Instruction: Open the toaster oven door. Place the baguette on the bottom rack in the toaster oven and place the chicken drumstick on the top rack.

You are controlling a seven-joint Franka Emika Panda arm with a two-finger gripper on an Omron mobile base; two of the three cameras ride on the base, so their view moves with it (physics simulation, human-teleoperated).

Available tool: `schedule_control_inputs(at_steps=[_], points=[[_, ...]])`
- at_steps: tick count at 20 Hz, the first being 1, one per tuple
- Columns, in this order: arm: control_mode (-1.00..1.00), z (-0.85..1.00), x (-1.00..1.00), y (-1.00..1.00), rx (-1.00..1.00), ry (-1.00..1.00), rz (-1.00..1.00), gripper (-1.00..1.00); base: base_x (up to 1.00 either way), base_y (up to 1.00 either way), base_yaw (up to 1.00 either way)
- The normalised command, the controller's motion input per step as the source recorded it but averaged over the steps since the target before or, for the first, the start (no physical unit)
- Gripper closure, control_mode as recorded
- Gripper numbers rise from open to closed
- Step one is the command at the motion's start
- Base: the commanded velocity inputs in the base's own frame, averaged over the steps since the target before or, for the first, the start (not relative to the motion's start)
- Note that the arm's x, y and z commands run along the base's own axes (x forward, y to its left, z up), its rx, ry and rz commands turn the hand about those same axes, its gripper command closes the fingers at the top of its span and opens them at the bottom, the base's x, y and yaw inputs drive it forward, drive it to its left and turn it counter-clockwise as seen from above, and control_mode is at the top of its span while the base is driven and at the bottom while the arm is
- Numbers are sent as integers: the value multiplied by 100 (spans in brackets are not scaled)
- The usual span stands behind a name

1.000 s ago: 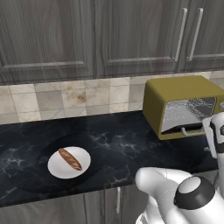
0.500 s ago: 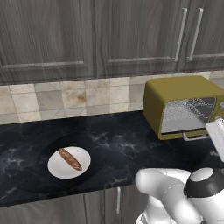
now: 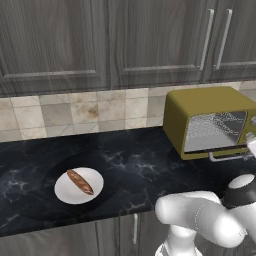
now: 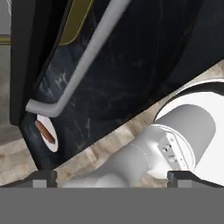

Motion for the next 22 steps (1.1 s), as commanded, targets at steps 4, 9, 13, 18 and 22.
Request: schedule_control_inputs(at_steps=[4,9,13,18,22], points=[[-100,44,0,0,0,-10,32,-100,0,0,0],[-100,29,2,9,-9,-44,24,-100,0,0,0],[-100,15,0,10,-22,-63,21,-100,0,0,0],[-100,28,3,23,-38,-38,4,-100,0,0,0],[-100,9,16,29,-39,-33,-5,-100,0,0,0]])
